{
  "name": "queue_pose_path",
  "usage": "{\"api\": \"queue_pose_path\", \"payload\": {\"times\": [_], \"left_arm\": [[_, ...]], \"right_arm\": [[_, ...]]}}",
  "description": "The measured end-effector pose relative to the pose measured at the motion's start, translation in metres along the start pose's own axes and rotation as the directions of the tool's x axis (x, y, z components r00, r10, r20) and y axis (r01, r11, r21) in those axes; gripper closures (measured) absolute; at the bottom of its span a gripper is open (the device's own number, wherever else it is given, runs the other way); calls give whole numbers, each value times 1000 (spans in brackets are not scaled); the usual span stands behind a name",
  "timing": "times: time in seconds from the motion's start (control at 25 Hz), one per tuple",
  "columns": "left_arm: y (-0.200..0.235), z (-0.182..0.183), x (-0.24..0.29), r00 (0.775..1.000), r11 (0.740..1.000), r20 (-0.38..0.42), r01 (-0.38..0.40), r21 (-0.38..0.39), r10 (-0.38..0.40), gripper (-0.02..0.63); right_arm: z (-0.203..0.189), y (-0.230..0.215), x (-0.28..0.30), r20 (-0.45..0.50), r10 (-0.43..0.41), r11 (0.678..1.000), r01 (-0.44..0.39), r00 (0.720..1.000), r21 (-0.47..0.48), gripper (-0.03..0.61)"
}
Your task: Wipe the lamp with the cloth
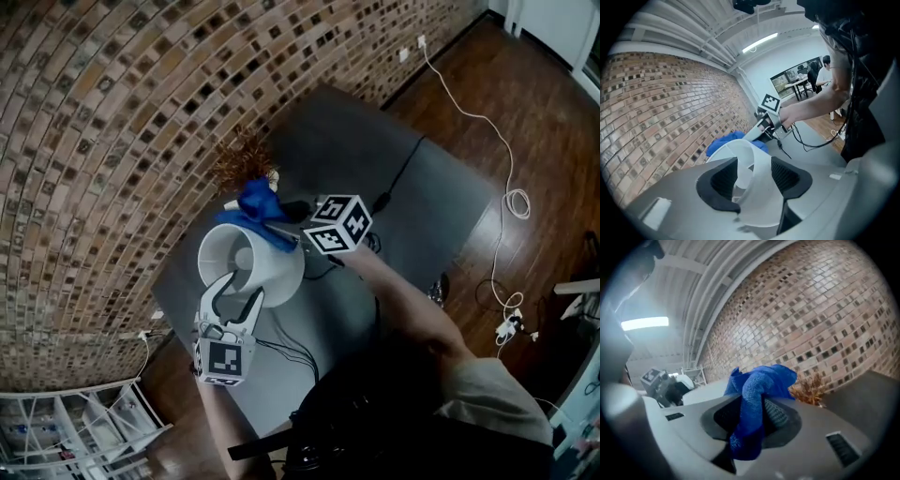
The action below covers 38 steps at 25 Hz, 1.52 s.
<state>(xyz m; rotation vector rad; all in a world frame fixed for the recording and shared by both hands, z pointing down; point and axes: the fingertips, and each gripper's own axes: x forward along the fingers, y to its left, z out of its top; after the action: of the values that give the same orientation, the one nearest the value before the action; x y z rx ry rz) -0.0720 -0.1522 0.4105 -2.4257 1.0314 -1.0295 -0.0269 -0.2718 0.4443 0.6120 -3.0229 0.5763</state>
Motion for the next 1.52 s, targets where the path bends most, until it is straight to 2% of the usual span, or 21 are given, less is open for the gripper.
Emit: {"api": "queue_pose_path", "payload": {"times": [0.16,0.24,0.32,0.4,0.52,0.64,0.72,0.76,0.84,0.96,1.04,1.12,1.2,1.24,1.32,1.36,1.44,1.52], "left_arm": [[3,2,0,1000,1000,12,-14,-3,14,380],[4,3,0,1000,1000,19,-22,-9,22,379],[6,5,-2,999,999,34,-22,-28,23,379],[8,8,-4,997,998,70,-19,-67,24,379],[11,13,-6,993,994,117,-14,-107,27,379],[12,17,-9,983,988,183,3,-154,25,379],[14,17,-13,973,980,230,27,-196,19,382],[14,17,-15,968,976,251,42,-213,14,388],[15,17,-19,957,970,290,68,-233,2,394],[16,17,-21,949,971,316,88,-221,-14,403],[15,19,-21,946,974,324,91,-209,-18,403],[15,20,-21,940,973,341,91,-212,-13,403],[15,21,-23,932,969,363,100,-227,-11,403],[16,22,-24,926,966,378,111,-234,-15,403],[17,22,-26,910,959,413,141,-244,-28,405],[18,22,-28,902,957,431,155,-247,-35,410],[20,22,-31,885,953,464,178,-244,-47,428],[21,23,-33,867,951,496,195,-239,-53,431]], "right_arm": [[-59,-47,-4,-146,-107,994,108,983,1,463],[-90,-64,-10,-227,-179,983,181,957,-13,463],[-106,-73,-22,-259,-247,967,253,934,-14,463],[-93,-66,-37,-201,-289,955,298,936,14,463],[-27,-27,-58,-14,-276,961,276,961,24,463],[46,37,-72,170,-170,980,185,971,-77,463],[60,79,-69,196,-102,971,140,975,-194,463],[52,93,-62,161,-95,955,136,982,-264,463],[16,106,-47,63,-153,897,166,986,-411,463],[-40,94,-44,10,-288,805,248,958,-538,462],[-83,78,-51,-64,-366,768,262,929,-585,462],[-125,63,-59,-163,-413,766,246,896,-594,462],[-151,52,-69,-237,-438,794,250,867,-555,463],[-151,50,-75,-247,-444,813,271,861,-515,463],[-120,55,-87,-193,-449,838,337,872,-429,463],[-91,63,-92,-132,-452,833,365,882,-415,463],[-28,88,-94,12,-443,788,395,897,-472,463],[15,119,-86,94,-412,708,384,906,-592,463]]}}
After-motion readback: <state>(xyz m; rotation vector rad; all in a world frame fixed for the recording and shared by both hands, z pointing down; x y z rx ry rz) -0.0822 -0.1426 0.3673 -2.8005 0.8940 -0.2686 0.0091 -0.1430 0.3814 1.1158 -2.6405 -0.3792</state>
